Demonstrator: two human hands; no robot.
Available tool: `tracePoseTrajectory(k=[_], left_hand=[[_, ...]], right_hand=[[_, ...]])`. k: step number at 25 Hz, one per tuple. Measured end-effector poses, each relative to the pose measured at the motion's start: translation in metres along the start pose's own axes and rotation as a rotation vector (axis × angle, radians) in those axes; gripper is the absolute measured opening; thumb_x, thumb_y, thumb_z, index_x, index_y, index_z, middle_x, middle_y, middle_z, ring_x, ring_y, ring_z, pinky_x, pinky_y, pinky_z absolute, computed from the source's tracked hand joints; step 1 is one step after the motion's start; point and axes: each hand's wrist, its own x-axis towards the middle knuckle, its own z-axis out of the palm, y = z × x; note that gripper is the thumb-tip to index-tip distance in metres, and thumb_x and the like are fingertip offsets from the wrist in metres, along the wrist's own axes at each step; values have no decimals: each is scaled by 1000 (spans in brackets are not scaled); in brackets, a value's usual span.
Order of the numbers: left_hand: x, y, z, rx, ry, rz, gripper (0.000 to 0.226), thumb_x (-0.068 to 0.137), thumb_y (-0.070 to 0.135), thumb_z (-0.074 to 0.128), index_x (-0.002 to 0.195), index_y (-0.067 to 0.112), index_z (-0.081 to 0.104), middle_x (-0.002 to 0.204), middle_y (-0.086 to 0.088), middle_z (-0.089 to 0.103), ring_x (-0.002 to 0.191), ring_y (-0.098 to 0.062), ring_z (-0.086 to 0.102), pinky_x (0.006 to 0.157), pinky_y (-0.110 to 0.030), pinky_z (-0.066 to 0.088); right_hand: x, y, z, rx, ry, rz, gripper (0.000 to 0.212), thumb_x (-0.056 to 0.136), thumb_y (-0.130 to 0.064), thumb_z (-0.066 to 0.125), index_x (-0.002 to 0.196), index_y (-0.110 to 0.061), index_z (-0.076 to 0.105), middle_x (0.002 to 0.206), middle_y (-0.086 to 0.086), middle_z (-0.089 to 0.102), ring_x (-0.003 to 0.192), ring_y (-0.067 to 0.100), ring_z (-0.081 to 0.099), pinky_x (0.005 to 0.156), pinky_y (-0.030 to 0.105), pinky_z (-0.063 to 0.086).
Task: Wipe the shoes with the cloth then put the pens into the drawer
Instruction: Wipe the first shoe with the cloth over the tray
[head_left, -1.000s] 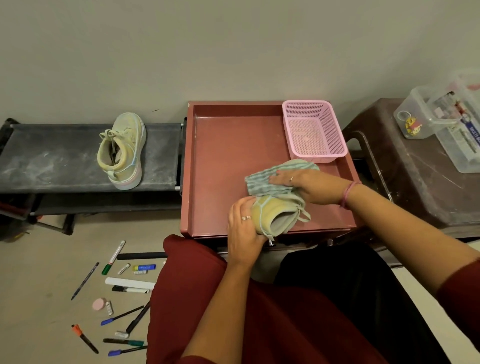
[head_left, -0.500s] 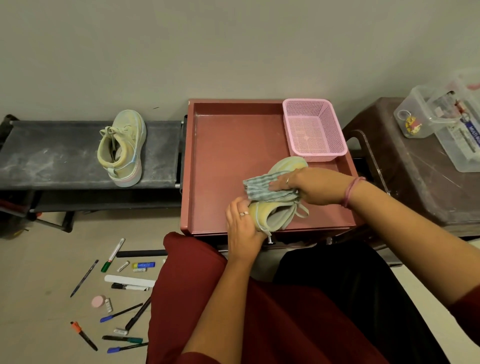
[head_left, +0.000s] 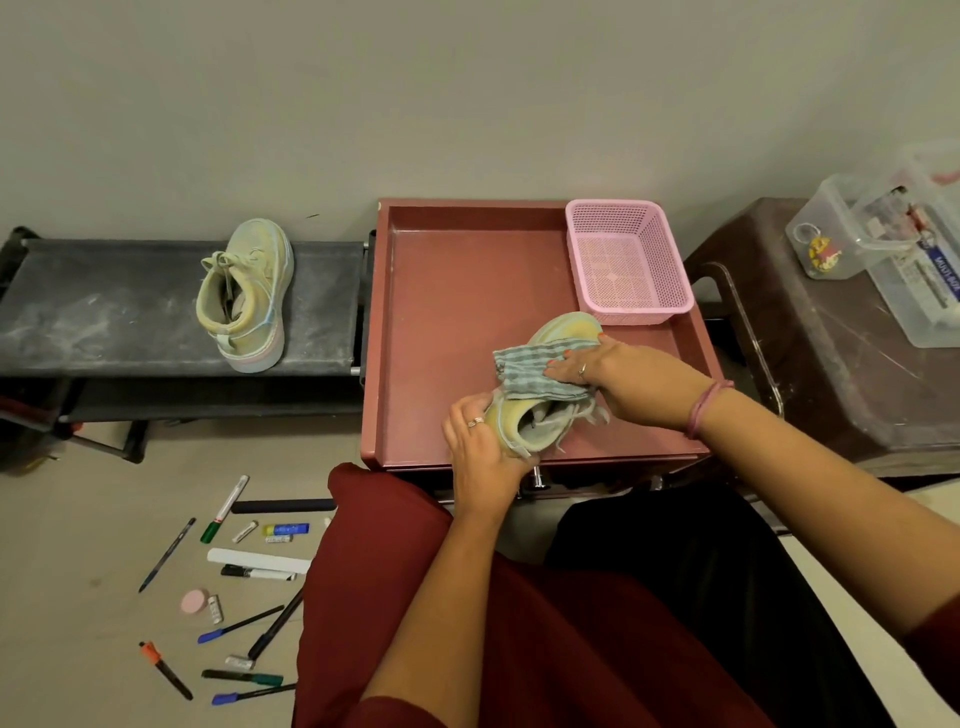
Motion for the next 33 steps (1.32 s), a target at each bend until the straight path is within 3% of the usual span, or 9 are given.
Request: tracePoseTrajectory(k=[4, 8, 11, 15, 19, 22, 27, 31, 33], left_hand=[[0, 5, 0, 28, -20, -76, 75, 54, 31, 91, 114, 1, 57, 117, -14, 46, 112, -28, 38, 101, -38, 37], [-1, 9, -3, -12, 5, -67, 76, 52, 20, 91, 114, -4, 53, 115, -16, 46, 110, -31, 40, 98, -40, 37], [2, 9, -1, -12, 16, -99, 71, 55, 19, 89, 113, -2, 54, 114, -13, 46, 112, -32, 40, 98, -34, 32], [3, 4, 2, -14, -13, -136, 68, 56, 25, 89, 113, 3, 58, 116, -9, 49, 116, -25, 37, 105, -35, 30], [4, 7, 1, -38, 34, -116, 72, 54, 25, 90, 112, 0, 55, 107, -1, 40, 110, -23, 38, 101, -28, 28], [1, 7, -1, -31, -26, -113, 69, 57, 41, 81, 113, 5, 64, 109, -6, 58, 117, -27, 41, 100, -23, 21], [0, 21, -9, -75, 42, -148, 65, 58, 22, 90, 109, -1, 57, 101, 2, 40, 111, -26, 40, 102, -36, 29], [-3, 19, -12, -15, -50, -185, 71, 55, 41, 84, 109, 2, 62, 103, -8, 54, 111, -31, 43, 96, -33, 29], [-5, 21, -15, -28, -38, -184, 70, 59, 35, 86, 114, 0, 59, 107, -7, 50, 114, -30, 40, 98, -34, 28]], right_hand=[[-3, -50, 19, -117, -13, -67, 57, 95, -1, 32, 149, -11, 19, 157, 6, 20, 145, 17, 16, 117, 29, 2], [-4, -32, 23, -156, 90, 27, 61, 89, -3, 14, 149, -9, 17, 156, 10, 20, 145, 20, 19, 118, 36, 4], [0, -40, 26, -121, 36, 54, 62, 91, 5, 30, 150, -7, 12, 158, 12, 12, 146, 22, 11, 118, 35, -3], [2, -47, 39, -150, 104, -95, 54, 86, 2, 31, 140, 1, 38, 144, 20, 40, 135, 32, 39, 112, 44, 15], [12, -42, 24, -151, 43, 68, 57, 96, -1, 31, 150, -8, 13, 158, 11, 14, 146, 20, 12, 118, 35, -1], [11, -63, 34, -83, 55, -128, 54, 97, -3, 36, 148, -6, 19, 156, 12, 19, 145, 24, 16, 116, 33, -3], [17, -36, 19, -170, 71, 98, 54, 99, -7, 28, 150, -11, 13, 158, 6, 13, 146, 16, 10, 120, 35, 2], [11, -68, 27, -80, 45, -129, 57, 97, -5, 36, 150, -12, 16, 158, 5, 15, 146, 14, 12, 117, 28, 2], [16, -50, 23, -118, 77, -75, 52, 98, -5, 34, 148, -12, 24, 155, 5, 24, 144, 14, 20, 117, 27, 7]])
